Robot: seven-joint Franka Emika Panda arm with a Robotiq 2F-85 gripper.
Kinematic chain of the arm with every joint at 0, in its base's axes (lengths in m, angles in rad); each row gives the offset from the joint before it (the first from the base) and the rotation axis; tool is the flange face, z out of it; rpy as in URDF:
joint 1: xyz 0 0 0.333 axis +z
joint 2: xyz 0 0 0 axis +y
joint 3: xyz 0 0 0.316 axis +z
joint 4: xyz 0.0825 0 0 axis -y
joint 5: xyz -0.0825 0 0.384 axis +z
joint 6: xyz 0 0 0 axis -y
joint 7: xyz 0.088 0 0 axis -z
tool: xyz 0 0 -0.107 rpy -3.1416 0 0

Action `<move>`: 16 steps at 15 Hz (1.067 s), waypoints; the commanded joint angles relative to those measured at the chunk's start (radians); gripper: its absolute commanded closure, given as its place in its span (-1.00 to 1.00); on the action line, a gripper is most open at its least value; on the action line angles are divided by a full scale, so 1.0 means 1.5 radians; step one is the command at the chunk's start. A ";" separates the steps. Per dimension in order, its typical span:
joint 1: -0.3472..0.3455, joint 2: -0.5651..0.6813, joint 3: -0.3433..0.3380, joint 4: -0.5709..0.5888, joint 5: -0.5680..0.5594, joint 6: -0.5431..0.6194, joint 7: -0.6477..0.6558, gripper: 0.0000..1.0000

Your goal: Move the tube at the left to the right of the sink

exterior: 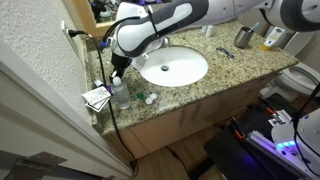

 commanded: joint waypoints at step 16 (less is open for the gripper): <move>-0.073 -0.316 -0.030 -0.272 -0.018 -0.183 0.169 0.99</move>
